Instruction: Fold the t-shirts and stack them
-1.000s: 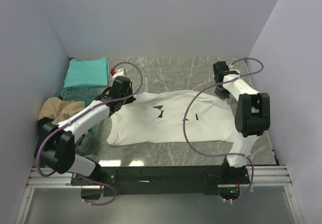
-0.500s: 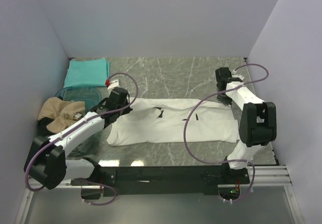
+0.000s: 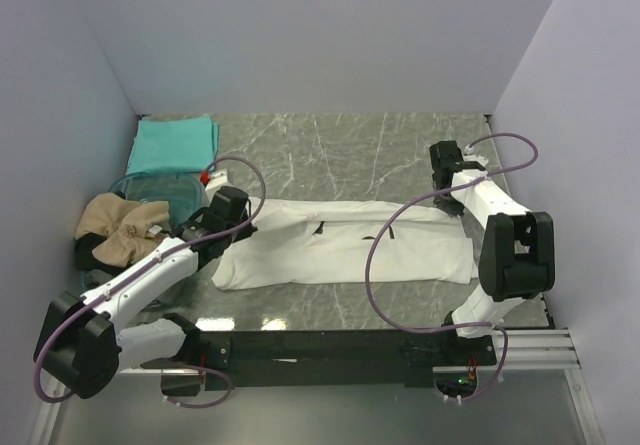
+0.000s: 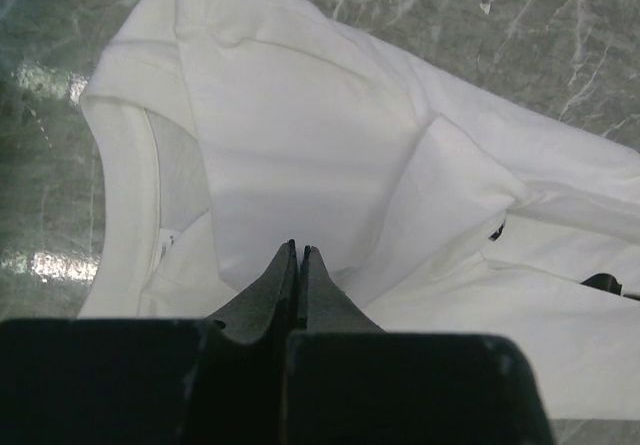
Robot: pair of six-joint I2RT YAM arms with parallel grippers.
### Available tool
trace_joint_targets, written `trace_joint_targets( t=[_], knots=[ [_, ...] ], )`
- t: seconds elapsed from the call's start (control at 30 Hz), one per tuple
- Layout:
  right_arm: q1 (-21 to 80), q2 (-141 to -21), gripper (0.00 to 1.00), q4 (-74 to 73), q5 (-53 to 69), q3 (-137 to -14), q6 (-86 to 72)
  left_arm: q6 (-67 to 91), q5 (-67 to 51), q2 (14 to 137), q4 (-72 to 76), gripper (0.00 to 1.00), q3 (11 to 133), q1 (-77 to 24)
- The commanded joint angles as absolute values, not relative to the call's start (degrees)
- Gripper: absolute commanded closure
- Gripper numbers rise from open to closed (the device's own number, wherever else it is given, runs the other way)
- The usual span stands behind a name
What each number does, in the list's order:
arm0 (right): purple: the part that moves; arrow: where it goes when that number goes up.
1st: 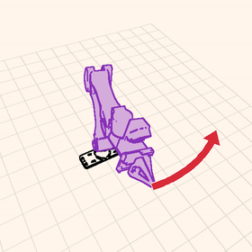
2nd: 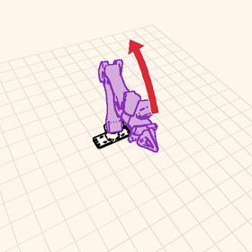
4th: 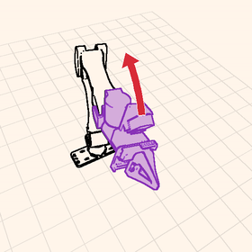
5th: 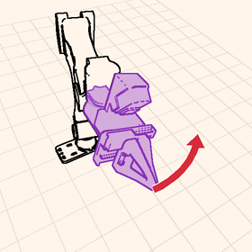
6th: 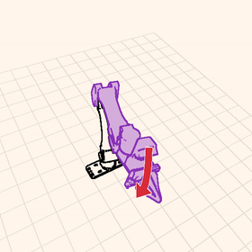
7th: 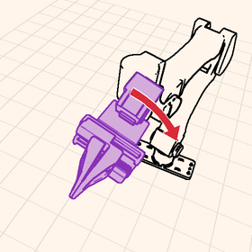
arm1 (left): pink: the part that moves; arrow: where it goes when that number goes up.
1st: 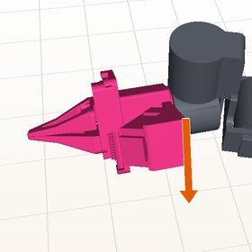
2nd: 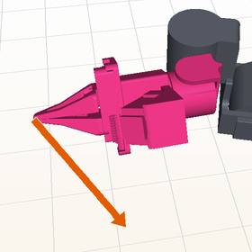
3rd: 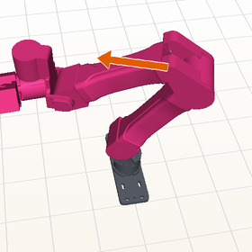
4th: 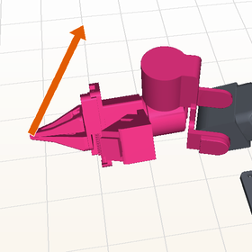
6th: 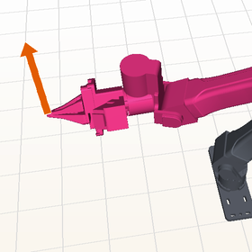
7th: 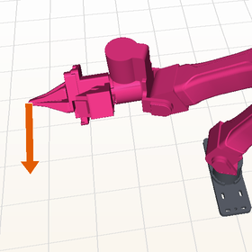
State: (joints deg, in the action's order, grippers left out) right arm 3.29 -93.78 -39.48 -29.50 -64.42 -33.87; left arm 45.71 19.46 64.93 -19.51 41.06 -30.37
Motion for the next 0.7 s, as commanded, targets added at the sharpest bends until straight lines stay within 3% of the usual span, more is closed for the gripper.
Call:
trace_joint_targets(
  t=[0.0,0.53,0.6,0.63,0.67],
  knots=[
    [3.52,-91.49,0.99,-39.64,-31.91,-64.07,-34.72,47.37,17.06,62.58,-18.99,1.0,39.2,-31.2],
    [3.52,-93.52,0.98,-39.2,-31.81,-63.37,-34.98,55.72,15.29,57.48,-26.89,1.0,33.49,-40.16],
    [3.51,-93.43,0.9,-39.29,-32.08,-62.76,-35.5,55.72,14.77,57.65,-27.59,1.0,33.22,-40.69],
    [3.43,-93.43,0.69,-39.29,-32.17,-62.23,-35.59,55.64,14.68,57.74,-27.95,0.99,33.22,-40.78],
    [3.51,-93.34,0.64,-39.37,-32.34,-62.05,-35.86,56.07,14.85,57.92,-28.56,0.85,33.22,-40.87]
  ],
)
